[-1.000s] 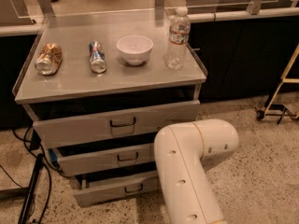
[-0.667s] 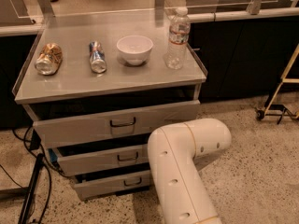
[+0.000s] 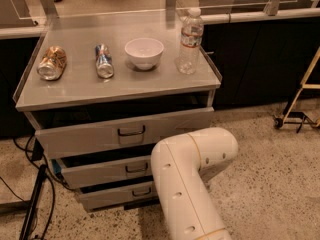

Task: Close bottom drawer

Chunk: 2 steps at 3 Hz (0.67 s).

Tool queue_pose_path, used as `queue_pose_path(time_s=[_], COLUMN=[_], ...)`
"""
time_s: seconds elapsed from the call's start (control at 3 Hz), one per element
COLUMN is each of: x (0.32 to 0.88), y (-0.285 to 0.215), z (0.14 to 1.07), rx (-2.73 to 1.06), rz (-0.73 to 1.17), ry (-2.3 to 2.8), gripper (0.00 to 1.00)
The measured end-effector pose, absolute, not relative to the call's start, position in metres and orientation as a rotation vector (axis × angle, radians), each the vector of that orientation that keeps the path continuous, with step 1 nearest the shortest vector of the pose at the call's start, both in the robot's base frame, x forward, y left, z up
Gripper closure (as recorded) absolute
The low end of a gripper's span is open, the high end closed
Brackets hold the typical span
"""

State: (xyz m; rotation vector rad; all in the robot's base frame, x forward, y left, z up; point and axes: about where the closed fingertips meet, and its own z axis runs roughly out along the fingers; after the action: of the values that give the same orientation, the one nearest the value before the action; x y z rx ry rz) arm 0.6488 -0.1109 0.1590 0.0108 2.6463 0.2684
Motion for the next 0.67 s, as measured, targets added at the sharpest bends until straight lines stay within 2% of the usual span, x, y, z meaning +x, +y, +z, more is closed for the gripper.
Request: queue_pose_path(time_s=[0.33, 0.67], x=[0.649, 0.609], y=[-0.111, -0.124], z=[0.159, 0.17], rx=[0.011, 0.003], rz=[0.268, 0.303], ry=[2.646, 2.709], gripper=[1.0, 1.0])
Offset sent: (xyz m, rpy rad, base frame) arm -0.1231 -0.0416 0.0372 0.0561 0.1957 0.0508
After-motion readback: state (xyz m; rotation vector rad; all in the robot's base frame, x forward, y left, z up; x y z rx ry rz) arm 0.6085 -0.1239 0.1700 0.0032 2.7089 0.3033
